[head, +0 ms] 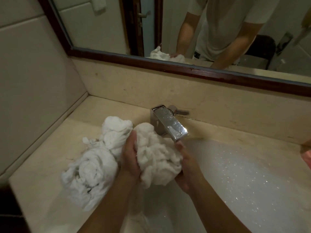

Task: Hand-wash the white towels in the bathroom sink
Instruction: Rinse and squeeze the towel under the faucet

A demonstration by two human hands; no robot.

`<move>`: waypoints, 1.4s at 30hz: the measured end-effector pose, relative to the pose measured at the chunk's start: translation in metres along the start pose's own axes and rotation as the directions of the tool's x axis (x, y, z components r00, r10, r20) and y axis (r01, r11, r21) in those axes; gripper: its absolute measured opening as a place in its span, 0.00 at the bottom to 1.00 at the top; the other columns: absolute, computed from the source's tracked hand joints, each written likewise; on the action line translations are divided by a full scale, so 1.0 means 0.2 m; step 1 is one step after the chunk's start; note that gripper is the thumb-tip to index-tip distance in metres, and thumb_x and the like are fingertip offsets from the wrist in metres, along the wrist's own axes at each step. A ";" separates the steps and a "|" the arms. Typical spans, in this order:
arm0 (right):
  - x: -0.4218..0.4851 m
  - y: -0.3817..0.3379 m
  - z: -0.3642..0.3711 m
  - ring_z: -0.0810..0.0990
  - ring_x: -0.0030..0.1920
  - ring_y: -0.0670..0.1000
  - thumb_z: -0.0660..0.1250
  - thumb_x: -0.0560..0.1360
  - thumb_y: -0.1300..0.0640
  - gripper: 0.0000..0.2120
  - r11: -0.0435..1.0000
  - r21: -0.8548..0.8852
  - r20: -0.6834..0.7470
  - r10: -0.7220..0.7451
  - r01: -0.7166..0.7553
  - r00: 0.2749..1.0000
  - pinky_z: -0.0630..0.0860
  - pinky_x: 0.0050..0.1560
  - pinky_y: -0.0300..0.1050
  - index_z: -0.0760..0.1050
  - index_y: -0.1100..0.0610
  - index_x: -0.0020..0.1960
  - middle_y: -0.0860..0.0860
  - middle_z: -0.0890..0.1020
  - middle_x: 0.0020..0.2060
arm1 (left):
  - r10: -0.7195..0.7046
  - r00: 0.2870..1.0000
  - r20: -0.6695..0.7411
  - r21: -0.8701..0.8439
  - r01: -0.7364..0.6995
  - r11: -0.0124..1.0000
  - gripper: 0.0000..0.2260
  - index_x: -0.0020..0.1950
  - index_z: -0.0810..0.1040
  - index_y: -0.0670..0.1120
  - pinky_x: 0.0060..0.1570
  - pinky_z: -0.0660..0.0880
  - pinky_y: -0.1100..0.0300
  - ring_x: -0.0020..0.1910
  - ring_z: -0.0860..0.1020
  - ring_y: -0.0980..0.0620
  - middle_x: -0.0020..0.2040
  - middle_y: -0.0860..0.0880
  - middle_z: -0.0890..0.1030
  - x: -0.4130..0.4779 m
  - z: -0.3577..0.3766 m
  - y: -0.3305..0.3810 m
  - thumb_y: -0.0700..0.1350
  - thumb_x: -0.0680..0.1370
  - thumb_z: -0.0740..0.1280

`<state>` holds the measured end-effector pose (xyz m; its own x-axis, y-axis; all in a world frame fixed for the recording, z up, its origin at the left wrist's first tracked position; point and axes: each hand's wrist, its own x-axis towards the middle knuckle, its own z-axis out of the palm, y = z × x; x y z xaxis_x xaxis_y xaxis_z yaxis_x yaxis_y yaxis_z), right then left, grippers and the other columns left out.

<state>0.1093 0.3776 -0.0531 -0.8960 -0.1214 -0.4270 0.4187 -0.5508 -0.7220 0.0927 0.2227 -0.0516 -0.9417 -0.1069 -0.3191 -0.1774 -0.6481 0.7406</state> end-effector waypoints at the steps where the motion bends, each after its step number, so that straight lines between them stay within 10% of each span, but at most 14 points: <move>1: 0.00 -0.01 0.02 0.88 0.52 0.58 0.66 0.80 0.47 0.18 1.000 0.029 -0.012 0.012 -0.011 1.000 0.86 0.48 0.52 0.85 0.59 0.58 0.61 0.87 0.54 | 0.004 1.000 -0.010 0.023 -0.004 1.000 0.42 0.67 0.79 0.36 0.74 0.67 0.31 0.69 0.76 0.31 0.66 0.31 0.79 0.00 0.01 0.02 0.66 0.65 0.77; 10: -0.01 -0.09 -0.09 0.89 0.43 0.57 0.58 0.85 0.41 0.28 0.965 0.263 -0.067 0.013 0.005 0.998 0.86 0.41 0.49 0.89 0.61 0.53 0.60 0.88 0.47 | -0.126 0.991 -0.035 0.229 0.131 0.965 0.28 0.64 0.84 0.44 0.65 0.75 0.31 0.60 0.83 0.34 0.60 0.36 0.85 0.00 0.02 -0.08 0.63 0.73 0.72; 15: -0.03 -0.09 -0.16 0.85 0.58 0.65 0.78 0.72 0.47 0.33 0.980 0.128 -0.151 -0.135 0.155 0.979 0.85 0.53 0.57 0.77 0.64 0.71 0.67 0.82 0.64 | -0.253 0.962 -0.098 0.276 0.271 0.922 0.26 0.61 0.85 0.48 0.63 0.78 0.34 0.57 0.85 0.36 0.56 0.39 0.87 -0.08 0.11 -0.18 0.68 0.81 0.62; 21: -0.04 -0.11 -0.25 0.84 0.61 0.69 0.77 0.74 0.56 0.28 0.973 0.029 -0.165 -0.223 0.231 0.961 0.82 0.60 0.65 0.76 0.62 0.71 0.66 0.83 0.62 | -0.074 0.965 -0.250 0.688 0.231 0.688 0.29 0.60 0.69 0.57 0.63 0.77 0.42 0.57 0.81 0.43 0.55 0.51 0.81 -0.11 0.18 -0.19 0.76 0.71 0.65; 24: -0.04 -0.11 -0.25 0.85 0.59 0.66 0.77 0.72 0.55 0.28 0.967 -0.075 -0.188 -0.253 0.243 0.949 0.82 0.60 0.66 0.76 0.57 0.71 0.62 0.85 0.60 | -0.056 0.979 -0.196 0.653 0.173 0.737 0.36 0.61 0.74 0.64 0.61 0.80 0.41 0.56 0.84 0.49 0.56 0.58 0.84 -0.09 0.15 -0.23 0.81 0.60 0.70; 31: -0.04 -0.04 -0.17 0.88 0.54 0.60 0.81 0.71 0.47 0.27 0.963 -0.205 -0.176 -0.214 0.177 0.961 0.84 0.57 0.64 0.78 0.53 0.67 0.56 0.88 0.55 | 0.075 0.991 -0.108 0.485 -0.013 0.875 0.12 0.63 0.81 0.47 0.48 0.84 0.55 0.50 0.87 0.50 0.52 0.50 0.88 -0.13 0.18 -0.17 0.48 0.81 0.71; 38: -0.01 0.04 -0.14 0.85 0.59 0.69 0.78 0.74 0.55 0.25 0.972 -0.055 -0.325 -0.234 0.229 0.916 0.83 0.55 0.69 0.78 0.57 0.69 0.64 0.85 0.59 | 0.072 0.985 -0.159 0.496 0.016 0.868 0.18 0.63 0.83 0.45 0.43 0.81 0.66 0.51 0.85 0.55 0.54 0.47 0.87 -0.06 0.16 -0.06 0.53 0.87 0.59; 42: -0.05 0.01 -0.15 0.87 0.56 0.60 0.76 0.77 0.58 0.17 0.948 -0.139 -0.385 -0.320 0.288 0.866 0.84 0.57 0.64 0.80 0.46 0.64 0.54 0.87 0.57 | 0.037 0.992 -0.123 0.605 0.045 0.795 0.22 0.64 0.83 0.45 0.58 0.80 0.52 0.55 0.84 0.51 0.55 0.48 0.86 -0.05 0.21 -0.09 0.58 0.87 0.56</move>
<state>0.1241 0.4023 -0.0667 -0.8531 0.3884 -0.3484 0.1595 -0.4417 -0.8829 0.0941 0.2668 -0.0367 -0.9053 -0.2230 -0.3617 -0.3568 -0.0634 0.9320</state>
